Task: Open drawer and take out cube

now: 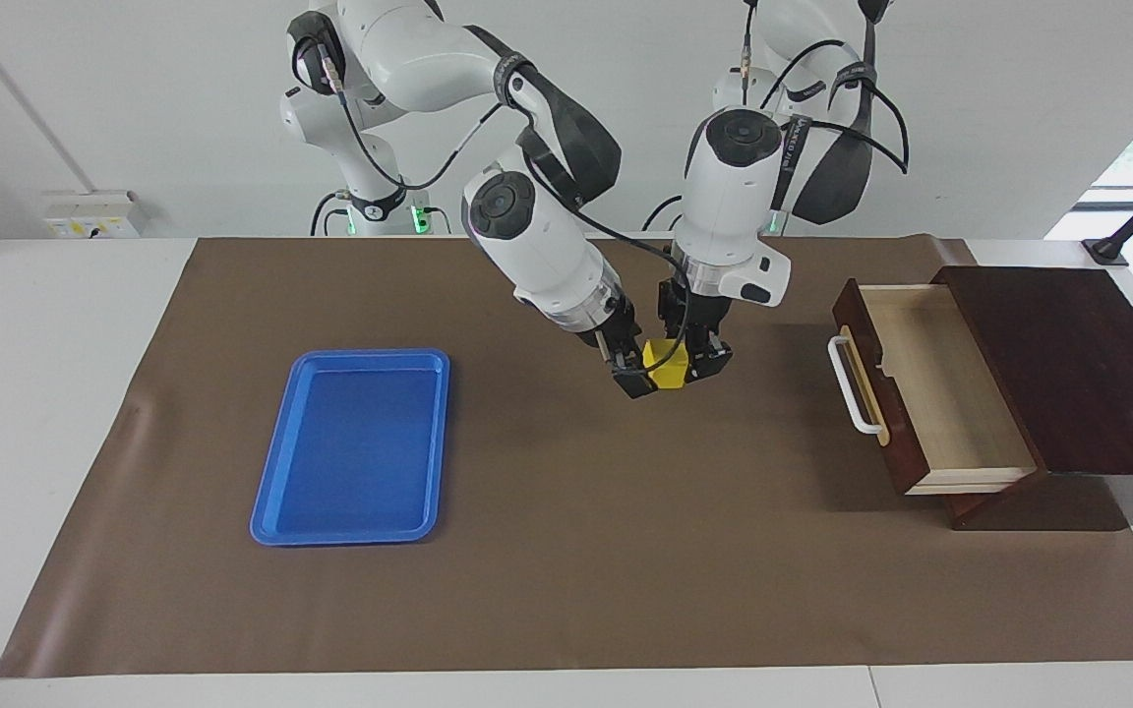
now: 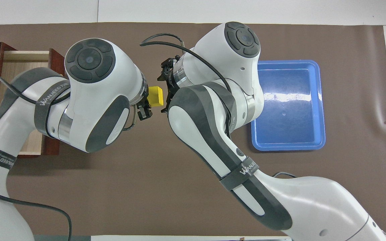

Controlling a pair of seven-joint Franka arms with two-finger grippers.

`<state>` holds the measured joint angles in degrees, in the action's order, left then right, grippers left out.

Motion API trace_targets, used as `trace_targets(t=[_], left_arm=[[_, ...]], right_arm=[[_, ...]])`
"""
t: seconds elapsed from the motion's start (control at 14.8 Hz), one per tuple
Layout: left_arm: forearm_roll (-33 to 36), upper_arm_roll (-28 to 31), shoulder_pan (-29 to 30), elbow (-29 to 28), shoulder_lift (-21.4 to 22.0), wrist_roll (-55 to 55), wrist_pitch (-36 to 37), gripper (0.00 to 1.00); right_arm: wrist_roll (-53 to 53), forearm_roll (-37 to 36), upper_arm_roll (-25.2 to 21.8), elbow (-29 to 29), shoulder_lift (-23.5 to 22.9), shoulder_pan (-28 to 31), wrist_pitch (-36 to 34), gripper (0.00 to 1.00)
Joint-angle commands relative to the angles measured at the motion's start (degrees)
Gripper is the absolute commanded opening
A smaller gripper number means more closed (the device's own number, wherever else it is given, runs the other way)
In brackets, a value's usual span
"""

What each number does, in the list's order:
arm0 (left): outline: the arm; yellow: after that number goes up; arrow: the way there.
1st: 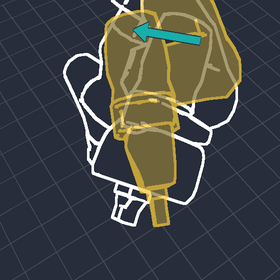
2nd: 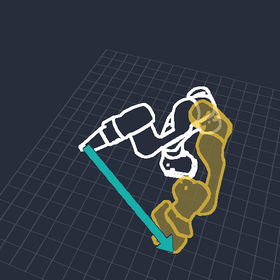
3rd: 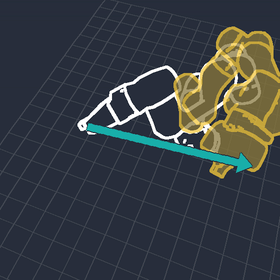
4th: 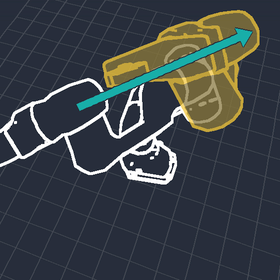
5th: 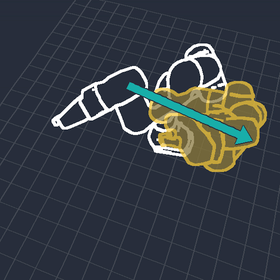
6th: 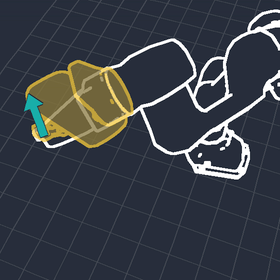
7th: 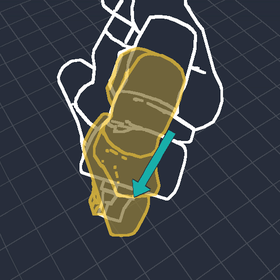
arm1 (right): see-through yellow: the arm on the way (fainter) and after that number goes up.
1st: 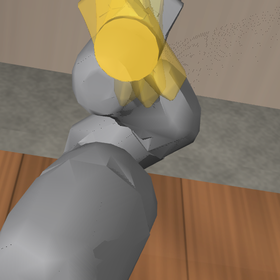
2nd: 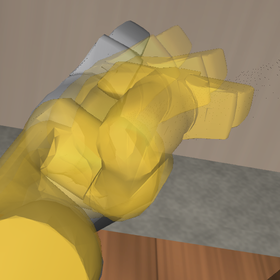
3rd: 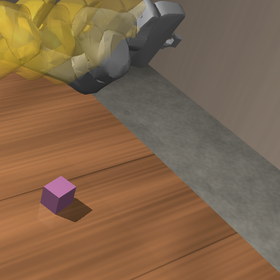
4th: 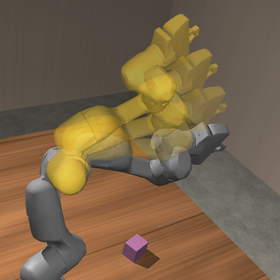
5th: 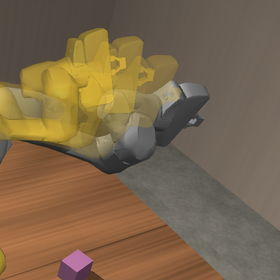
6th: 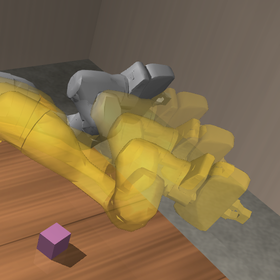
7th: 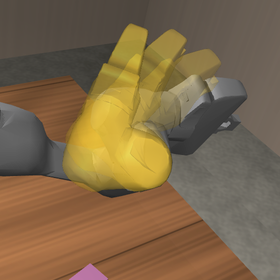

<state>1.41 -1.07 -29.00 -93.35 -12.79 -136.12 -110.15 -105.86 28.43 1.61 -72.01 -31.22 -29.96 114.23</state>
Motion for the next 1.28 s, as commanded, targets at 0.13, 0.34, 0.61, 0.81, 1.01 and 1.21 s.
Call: trace_targets(t=[0.13, 0.34, 0.61, 0.81, 1.01, 1.21], left_arm=[[-0.7, 0.45, -0.27, -0.86, 0.49, -0.55, -0.77, 0.0], [-0.7, 0.45, -0.27, -0.87, 0.49, -0.55, -0.77, 0.0], [-0.7, 0.45, -0.27, -1.3, 0.66, -0.55, -0.77, 0.0], [-0.7, 0.45, -0.27, -1.39, 0.66, -0.47, -0.77, 0.0], [-0.7, 0.45, -0.36, -1.39, 0.66, -0.47, -0.77, 0.0], [-0.7, 0.45, -0.36, -1.39, 0.66, -0.47, -0.69, 0.0]], right_arm=[[-2.25, 1.19, -0.12, -1.38, 0.46, -1.68, 2.92, 1.0], [-2.25, 1.11, -0.12, -1.47, 0.46, -1.77, 3.1, 0.99], [-2.25, 0.93, -0.12, -1.73, 0.46, -1.77, 3.1, 0.75], [-2.25, 0.93, -0.12, -2.08, 0.46, -1.77, 3.1, 0.46], [-2.07, 1.19, -0.12, -1.82, 0.46, -1.59, 3.36, 0.0], [-2.07, 1.19, -0.12, -1.82, 0.46, -1.24, 4.33, 0.0]])
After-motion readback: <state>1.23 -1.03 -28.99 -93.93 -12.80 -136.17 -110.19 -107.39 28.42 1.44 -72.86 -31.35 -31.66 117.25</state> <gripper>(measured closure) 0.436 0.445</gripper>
